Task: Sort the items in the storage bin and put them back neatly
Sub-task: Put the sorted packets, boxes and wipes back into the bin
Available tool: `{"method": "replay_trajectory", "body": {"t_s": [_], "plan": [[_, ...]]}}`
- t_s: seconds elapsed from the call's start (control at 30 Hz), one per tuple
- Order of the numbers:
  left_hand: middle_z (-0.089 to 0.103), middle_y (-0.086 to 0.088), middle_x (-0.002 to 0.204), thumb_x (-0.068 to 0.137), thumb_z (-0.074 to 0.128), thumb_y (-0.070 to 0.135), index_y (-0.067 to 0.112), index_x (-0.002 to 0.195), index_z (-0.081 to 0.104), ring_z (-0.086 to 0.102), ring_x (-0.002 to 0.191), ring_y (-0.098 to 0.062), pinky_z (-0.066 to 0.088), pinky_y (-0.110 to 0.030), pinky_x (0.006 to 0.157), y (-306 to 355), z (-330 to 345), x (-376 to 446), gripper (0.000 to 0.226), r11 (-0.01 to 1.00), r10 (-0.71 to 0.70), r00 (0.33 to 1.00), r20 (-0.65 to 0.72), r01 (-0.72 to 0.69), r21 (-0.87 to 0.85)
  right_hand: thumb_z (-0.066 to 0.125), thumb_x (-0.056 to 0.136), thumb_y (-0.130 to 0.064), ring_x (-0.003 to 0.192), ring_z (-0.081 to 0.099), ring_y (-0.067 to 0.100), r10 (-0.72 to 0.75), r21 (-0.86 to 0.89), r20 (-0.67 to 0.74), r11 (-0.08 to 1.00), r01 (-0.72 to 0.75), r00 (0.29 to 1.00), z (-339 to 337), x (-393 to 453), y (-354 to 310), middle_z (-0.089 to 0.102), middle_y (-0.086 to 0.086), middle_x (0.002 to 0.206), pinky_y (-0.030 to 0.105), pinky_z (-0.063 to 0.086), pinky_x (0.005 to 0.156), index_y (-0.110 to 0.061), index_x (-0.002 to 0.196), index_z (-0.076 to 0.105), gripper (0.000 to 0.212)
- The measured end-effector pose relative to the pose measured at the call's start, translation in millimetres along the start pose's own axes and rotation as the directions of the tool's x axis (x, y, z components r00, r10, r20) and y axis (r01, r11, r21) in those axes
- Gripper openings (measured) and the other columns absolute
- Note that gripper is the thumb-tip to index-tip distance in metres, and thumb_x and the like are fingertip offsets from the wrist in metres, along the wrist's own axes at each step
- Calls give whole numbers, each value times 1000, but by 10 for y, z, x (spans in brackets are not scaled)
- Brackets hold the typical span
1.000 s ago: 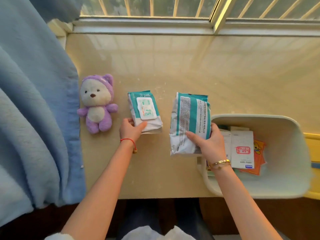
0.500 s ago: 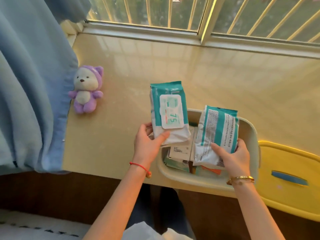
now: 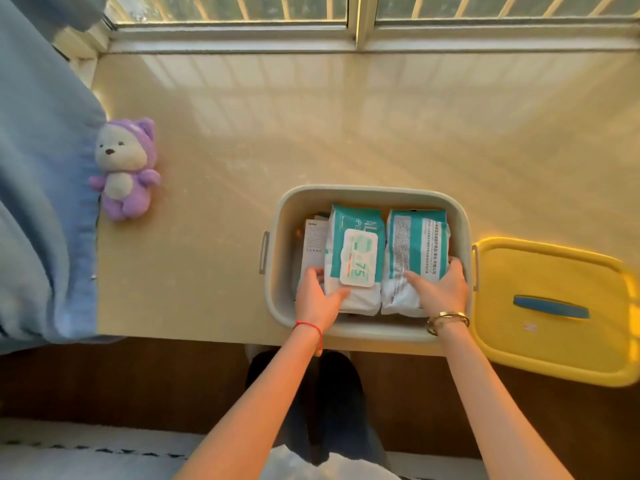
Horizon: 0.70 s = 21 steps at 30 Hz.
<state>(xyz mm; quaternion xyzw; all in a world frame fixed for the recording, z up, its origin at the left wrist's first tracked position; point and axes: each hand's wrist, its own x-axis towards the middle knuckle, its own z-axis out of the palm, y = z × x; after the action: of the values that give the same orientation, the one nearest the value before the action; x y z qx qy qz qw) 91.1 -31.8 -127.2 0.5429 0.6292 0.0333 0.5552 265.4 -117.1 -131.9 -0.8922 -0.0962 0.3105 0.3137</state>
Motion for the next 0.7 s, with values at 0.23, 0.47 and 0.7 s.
{"method": "replay_trajectory", "body": {"t_s": [0.23, 0.47, 0.7], "plan": [[62, -6, 124, 82, 71, 21, 14, 116, 51, 59, 113, -23, 50, -37, 96, -19, 28, 99, 41, 970, 46, 999, -29, -37, 239, 74, 78, -26, 121, 52, 33, -63, -197, 25, 978, 67, 998, 79, 19, 81, 50, 17, 130, 40, 49, 93, -5, 131, 33, 70], [58, 4, 125, 87, 65, 25, 22, 130, 50, 57, 110, -12, 50, -29, 92, -87, -239, -49, 45, 896, 293, 951, -102, -235, 376, 71, 79, -22, 126, 39, 32, -408, -502, -86, 806, 314, 909, 130, -241, 52, 44, 17, 134, 42, 37, 106, -2, 136, 38, 69], [64, 6, 116, 90, 62, 23, 21, 122, 58, 60, 106, -8, 43, -18, 90, -88, -950, -162, 32, 802, 539, 808, -238, -407, 437, 64, 86, -20, 117, 45, 23, -635, -323, 38, 723, 611, 772, 388, -588, -473, 56, 9, 120, 27, 31, 102, -7, 125, 52, 43]]}}
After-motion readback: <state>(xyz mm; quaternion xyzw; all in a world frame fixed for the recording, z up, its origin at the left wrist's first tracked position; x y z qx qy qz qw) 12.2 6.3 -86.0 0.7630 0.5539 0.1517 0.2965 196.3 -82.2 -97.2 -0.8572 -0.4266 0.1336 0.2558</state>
